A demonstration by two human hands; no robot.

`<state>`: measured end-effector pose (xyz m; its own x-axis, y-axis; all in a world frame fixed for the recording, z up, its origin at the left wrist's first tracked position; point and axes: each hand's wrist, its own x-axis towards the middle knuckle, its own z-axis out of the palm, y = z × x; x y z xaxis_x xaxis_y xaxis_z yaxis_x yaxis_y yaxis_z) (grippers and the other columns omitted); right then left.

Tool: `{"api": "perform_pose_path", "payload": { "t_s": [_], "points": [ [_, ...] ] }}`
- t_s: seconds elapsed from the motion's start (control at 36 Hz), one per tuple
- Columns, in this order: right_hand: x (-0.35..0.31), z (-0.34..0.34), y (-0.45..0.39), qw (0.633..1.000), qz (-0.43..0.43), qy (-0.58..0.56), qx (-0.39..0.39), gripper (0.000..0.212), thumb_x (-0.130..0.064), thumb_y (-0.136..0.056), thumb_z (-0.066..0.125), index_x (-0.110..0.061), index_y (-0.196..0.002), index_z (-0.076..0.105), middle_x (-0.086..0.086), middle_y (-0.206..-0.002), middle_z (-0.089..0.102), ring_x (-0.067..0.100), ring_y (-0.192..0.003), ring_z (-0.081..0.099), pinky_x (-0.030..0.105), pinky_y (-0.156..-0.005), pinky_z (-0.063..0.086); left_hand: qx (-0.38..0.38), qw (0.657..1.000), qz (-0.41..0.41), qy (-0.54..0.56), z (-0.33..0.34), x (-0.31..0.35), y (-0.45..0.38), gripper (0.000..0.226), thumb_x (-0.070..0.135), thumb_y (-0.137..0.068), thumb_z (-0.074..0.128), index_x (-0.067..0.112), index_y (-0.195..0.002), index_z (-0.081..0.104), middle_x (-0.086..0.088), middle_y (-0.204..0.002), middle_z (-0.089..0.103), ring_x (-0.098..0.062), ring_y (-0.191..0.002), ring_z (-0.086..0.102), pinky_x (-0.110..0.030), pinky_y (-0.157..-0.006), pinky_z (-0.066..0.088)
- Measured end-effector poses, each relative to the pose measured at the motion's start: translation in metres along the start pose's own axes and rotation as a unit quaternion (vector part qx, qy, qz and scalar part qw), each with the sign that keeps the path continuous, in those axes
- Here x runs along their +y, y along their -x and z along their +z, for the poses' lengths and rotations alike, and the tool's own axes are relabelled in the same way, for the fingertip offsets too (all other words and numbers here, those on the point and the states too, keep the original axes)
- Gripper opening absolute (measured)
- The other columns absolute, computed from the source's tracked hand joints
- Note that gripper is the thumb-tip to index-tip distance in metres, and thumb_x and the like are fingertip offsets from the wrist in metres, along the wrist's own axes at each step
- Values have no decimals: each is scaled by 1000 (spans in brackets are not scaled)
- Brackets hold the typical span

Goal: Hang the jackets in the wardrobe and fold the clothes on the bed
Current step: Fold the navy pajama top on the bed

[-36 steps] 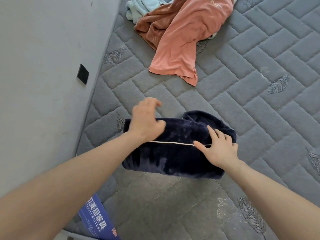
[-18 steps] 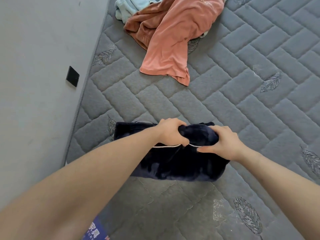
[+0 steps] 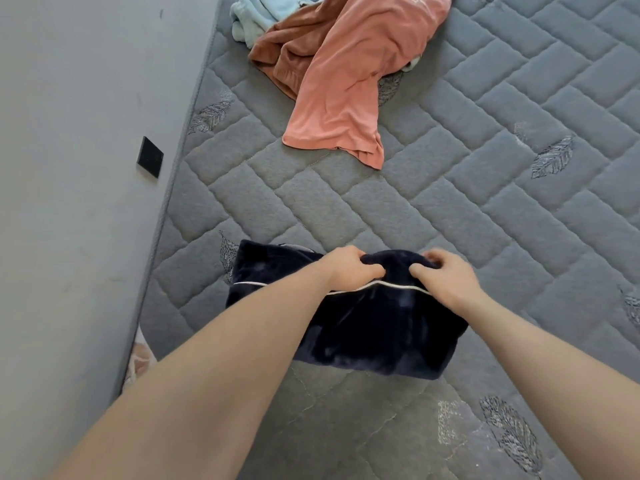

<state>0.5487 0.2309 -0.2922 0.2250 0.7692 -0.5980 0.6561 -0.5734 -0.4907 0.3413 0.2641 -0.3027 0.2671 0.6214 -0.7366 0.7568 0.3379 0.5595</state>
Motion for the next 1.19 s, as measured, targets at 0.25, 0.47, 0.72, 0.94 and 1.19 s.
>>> {"api": "perform_pose_path", "payload": {
  "t_s": [0.25, 0.47, 0.72, 0.94, 1.19],
  "points": [
    [45, 15, 71, 957, 35, -286, -36, 117, -63, -52, 90, -52, -151, 29, -31, -128, 58, -15, -107, 60, 18, -89, 45, -47, 997, -60, -28, -4, -4, -7, 80, 75, -93, 40, 7, -127, 64, -9, -126, 65, -29, -118, 59, -35, -95, 42],
    [31, 30, 52, 952, 79, -274, -112, 61, -51, -67, 90, -45, -121, 62, -21, -106, 74, -2, -89, 71, 16, -69, 52, -65, 989, -131, 13, -11, -30, -1, 85, 78, -89, 46, 8, -136, 59, -8, -140, 58, -29, -124, 56, -37, -100, 42],
    [49, 29, 51, 937, 161, -281, -132, 57, -47, -57, 91, -26, -107, 76, -10, -93, 79, 11, -85, 76, 29, -73, 56, 301, 946, 93, -79, -7, -30, 49, 48, 71, -82, 64, 28, -105, 65, 10, -106, 70, -14, -102, 64, -39, -97, 48],
    [69, 49, 59, 899, 224, -352, -133, 75, -51, -44, 90, -25, -113, 71, -5, -95, 80, 21, -92, 76, 40, -82, 58, 321, 914, -153, 195, -44, -126, 116, 125, 84, -45, 74, 27, -150, 37, -1, -148, 44, -23, -134, 48, -45, -116, 37],
    [65, 48, 58, 896, 230, -358, -129, 74, -50, -45, 86, -23, -113, 73, 1, -98, 80, 27, -99, 74, 44, -92, 56, 20, 887, -165, 431, -39, -155, 104, 85, 68, -46, 94, 23, -114, 69, -13, -108, 77, -32, -98, 75, -43, -75, 62]
  ]
}}
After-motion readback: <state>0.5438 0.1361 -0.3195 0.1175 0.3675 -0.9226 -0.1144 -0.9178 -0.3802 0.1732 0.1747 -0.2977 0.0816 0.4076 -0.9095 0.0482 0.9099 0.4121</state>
